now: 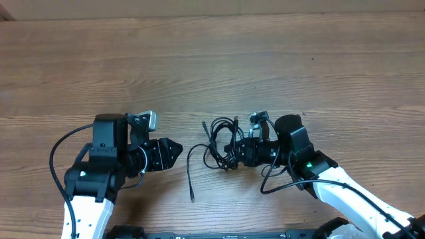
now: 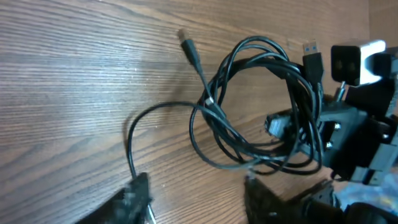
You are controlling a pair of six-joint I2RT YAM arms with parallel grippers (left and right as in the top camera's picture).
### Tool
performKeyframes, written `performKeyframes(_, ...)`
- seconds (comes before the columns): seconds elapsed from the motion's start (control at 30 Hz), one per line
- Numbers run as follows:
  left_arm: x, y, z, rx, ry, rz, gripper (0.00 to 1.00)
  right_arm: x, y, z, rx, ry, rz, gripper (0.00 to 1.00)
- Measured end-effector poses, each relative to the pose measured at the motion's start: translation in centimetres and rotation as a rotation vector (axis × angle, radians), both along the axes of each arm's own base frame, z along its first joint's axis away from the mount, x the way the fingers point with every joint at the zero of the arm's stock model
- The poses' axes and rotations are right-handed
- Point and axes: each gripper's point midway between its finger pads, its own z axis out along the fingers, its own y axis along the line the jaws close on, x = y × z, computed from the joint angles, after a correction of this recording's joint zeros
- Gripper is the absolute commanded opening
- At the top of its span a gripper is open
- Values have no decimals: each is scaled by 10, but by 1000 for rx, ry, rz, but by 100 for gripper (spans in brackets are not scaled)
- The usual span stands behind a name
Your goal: Untangle cables
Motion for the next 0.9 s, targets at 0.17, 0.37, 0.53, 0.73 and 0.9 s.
performKeyframes(0.17, -9, -14, 2, 21, -120, -254, 77, -17, 7, 9, 58, 8, 108, 4)
performKeyframes(0.37, -13, -25, 2, 25, -215, -436, 80, -40, 12, 22, 142, 40, 234, 4)
performKeyframes(0.53, -10, -28, -7, 23, -205, -486, 80, -57, 15, 39, 229, 41, 351, 4)
performKeyframes(0.73, -2, -39, -15, -26, -203, -536, 81, -69, 15, 48, 278, 51, 422, 4)
performKeyframes(0.9, 1, -55, -15, -74, -238, -611, 79, -73, 15, 50, 291, 58, 442, 4)
